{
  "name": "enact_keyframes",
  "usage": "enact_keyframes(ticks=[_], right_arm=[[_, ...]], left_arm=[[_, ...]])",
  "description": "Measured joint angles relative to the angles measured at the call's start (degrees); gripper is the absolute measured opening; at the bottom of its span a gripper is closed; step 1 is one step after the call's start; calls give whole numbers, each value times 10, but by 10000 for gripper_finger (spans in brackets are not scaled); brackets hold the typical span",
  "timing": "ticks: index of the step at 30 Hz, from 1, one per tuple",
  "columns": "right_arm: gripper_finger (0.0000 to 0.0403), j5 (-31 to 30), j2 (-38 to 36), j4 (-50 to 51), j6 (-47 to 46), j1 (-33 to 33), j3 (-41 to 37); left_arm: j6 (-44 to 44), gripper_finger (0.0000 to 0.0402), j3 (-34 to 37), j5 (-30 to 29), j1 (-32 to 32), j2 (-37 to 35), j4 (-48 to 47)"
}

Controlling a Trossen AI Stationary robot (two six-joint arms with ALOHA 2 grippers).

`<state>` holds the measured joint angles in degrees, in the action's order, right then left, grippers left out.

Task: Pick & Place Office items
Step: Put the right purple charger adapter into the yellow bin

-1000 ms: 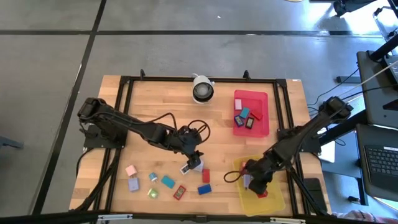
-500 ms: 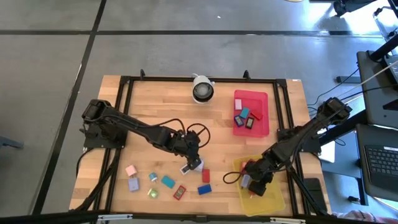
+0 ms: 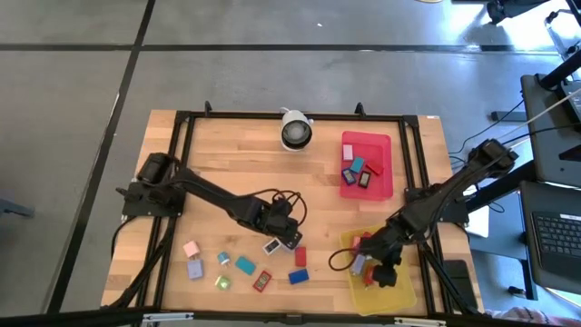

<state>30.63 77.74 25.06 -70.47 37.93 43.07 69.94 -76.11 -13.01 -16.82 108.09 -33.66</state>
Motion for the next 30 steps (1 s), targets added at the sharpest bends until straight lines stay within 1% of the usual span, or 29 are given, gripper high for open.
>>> enact_keyframes(ticks=[3, 8, 11, 15, 17, 20, 24, 27, 30], right_arm=[[278, 2, -14, 2, 33, 0, 0], [278, 4, -37, 11, 105, 0, 0], [278, 5, -46, 25, 150, 0, 0], [278, 12, -48, 45, 207, 0, 0], [278, 17, -48, 52, 232, -1, 0], [278, 18, -48, 76, 261, -2, 0], [278, 18, -48, 107, 290, -2, 0], [278, 18, -48, 130, 296, -2, 0], [278, 18, -48, 146, 298, -2, 0]], left_arm=[[35, 240, 0, 21, -2, 24, 19], [70, 240, 0, 67, -6, 55, 97], [74, 239, 0, 67, -8, 70, 129], [83, 240, -2, 63, -8, 84, 132], [60, 239, -3, 56, -8, 91, 141], [-14, 240, -4, 35, -10, 98, 145], [-105, 240, -3, -8, -15, 99, 148], [-139, 240, -2, -52, -15, 97, 140], [-152, 240, -2, -81, -9, 97, 130]])
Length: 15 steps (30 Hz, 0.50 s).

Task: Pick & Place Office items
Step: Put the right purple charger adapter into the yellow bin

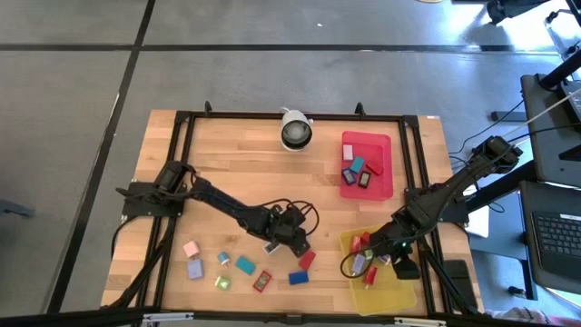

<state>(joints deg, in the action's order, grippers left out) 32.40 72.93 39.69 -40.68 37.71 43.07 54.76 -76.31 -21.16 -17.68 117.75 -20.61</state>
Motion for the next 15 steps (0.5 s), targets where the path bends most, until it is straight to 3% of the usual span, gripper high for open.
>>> enact_keyframes(ticks=[7, 15], right_arm=[[278, -2, 0, 10, 0, -7, 0], [278, 0, 0, 10, -5, -25, 0]], left_arm=[[-9, 239, 0, -12, 27, -1, -41], [-99, 239, 7, 15, 63, -51, -48]])
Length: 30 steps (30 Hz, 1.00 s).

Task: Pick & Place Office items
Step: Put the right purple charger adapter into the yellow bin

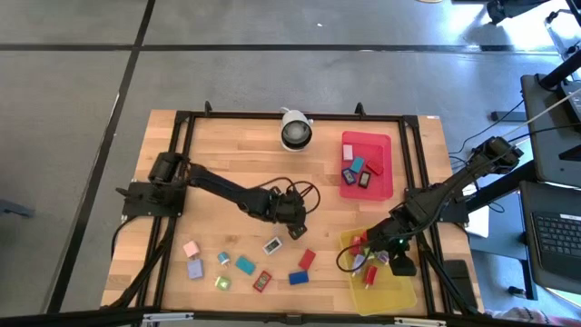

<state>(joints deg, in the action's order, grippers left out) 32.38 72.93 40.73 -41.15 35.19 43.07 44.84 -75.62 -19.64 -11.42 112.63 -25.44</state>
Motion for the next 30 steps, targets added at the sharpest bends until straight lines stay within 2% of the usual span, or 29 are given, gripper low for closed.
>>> enact_keyframes(ticks=[3, 9, 17, 23, 30], right_arm=[[278, -2, 0, 0, 0, -2, 0], [278, -20, 0, 0, -11, -4, 0], [278, -35, 0, -6, -19, -4, 0], [278, -47, 0, -7, -19, -4, 0], [278, -87, 0, -9, -19, -3, 0]], left_arm=[[-14, 240, -3, 20, 3, -24, 11], [-87, 241, -3, 33, -14, -17, 13], [-87, 274, -3, 5, -14, -17, 10], [-72, 304, -5, 31, -4, 0, 9], [-66, 310, -5, 12, -4, 45, 10]])
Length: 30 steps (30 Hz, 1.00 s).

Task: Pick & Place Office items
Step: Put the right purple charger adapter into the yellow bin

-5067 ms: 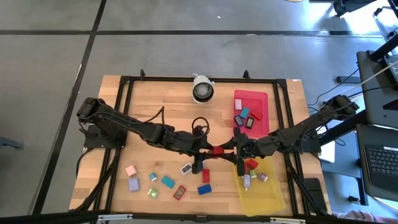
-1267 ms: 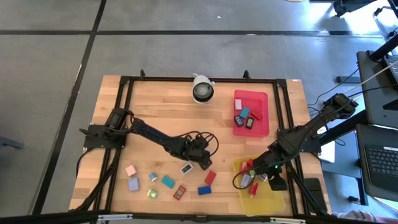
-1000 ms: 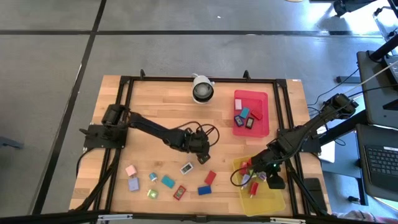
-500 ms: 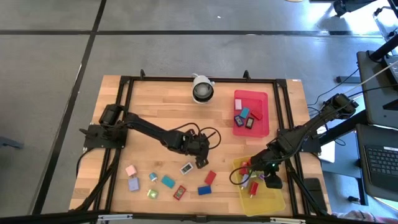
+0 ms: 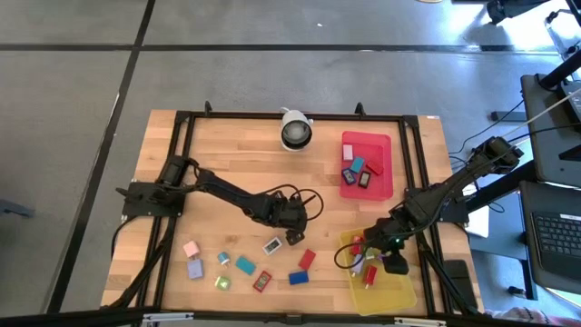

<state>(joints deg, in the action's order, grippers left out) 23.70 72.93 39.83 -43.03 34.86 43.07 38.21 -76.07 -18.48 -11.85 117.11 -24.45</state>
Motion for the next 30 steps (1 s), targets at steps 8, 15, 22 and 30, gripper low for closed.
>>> enact_keyframes(ticks=[8, 15, 22, 30], right_arm=[[278, -73, 0, -4, -1, 0, 0], [271, -113, 0, -4, -49, 0, 0], [233, -115, -31, -4, -106, -1, 0], [192, -240, -117, -20, -165, -15, 33]], left_arm=[[56, 280, -1, 17, 7, 4, -1], [62, 205, -1, 8, 7, 4, -8], [77, 205, -10, 4, 4, -7, -22], [-18, 205, -87, -107, -29, -27, -6]])
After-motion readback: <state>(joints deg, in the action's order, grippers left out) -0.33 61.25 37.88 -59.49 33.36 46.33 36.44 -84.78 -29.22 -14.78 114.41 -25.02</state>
